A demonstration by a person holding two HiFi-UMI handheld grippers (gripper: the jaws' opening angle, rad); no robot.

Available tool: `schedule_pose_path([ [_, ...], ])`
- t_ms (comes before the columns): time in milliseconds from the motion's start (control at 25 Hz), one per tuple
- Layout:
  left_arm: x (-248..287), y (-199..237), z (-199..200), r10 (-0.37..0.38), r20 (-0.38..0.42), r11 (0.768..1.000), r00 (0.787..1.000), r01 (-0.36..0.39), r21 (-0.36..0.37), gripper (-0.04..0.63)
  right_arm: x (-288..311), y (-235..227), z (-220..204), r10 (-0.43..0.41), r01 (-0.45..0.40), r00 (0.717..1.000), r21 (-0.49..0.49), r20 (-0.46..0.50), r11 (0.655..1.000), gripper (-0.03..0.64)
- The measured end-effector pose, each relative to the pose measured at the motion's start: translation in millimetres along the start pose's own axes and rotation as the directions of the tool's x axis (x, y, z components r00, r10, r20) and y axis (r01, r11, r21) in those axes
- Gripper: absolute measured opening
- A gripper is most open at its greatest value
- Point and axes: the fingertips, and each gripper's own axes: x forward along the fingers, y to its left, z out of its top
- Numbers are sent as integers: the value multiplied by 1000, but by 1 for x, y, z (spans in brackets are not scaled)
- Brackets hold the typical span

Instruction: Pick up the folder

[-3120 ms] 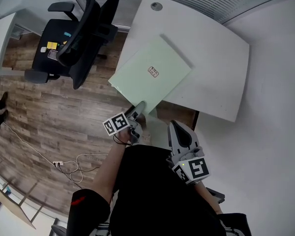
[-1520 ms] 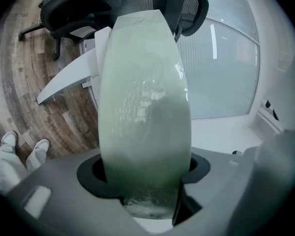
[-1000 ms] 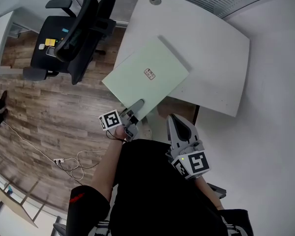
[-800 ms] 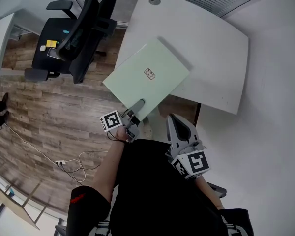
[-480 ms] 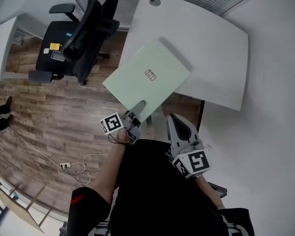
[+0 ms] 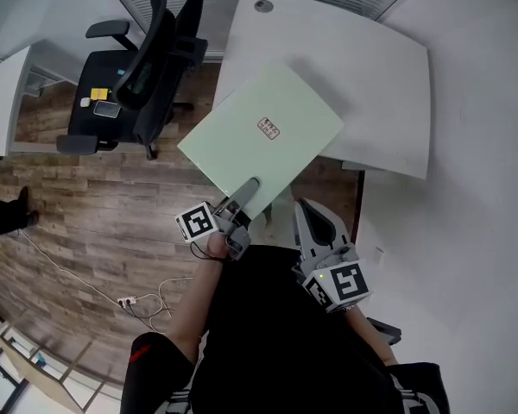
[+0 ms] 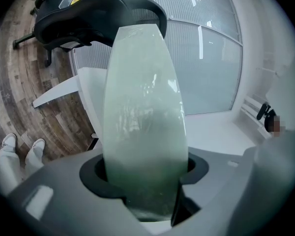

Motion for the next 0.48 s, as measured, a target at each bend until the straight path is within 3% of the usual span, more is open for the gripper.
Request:
schedule_pose_path([
  [480,-27,-46,-5,-39,-24,998,999,40,55,276,-23,11,0,-26,26,996,8,87,1000,-2],
])
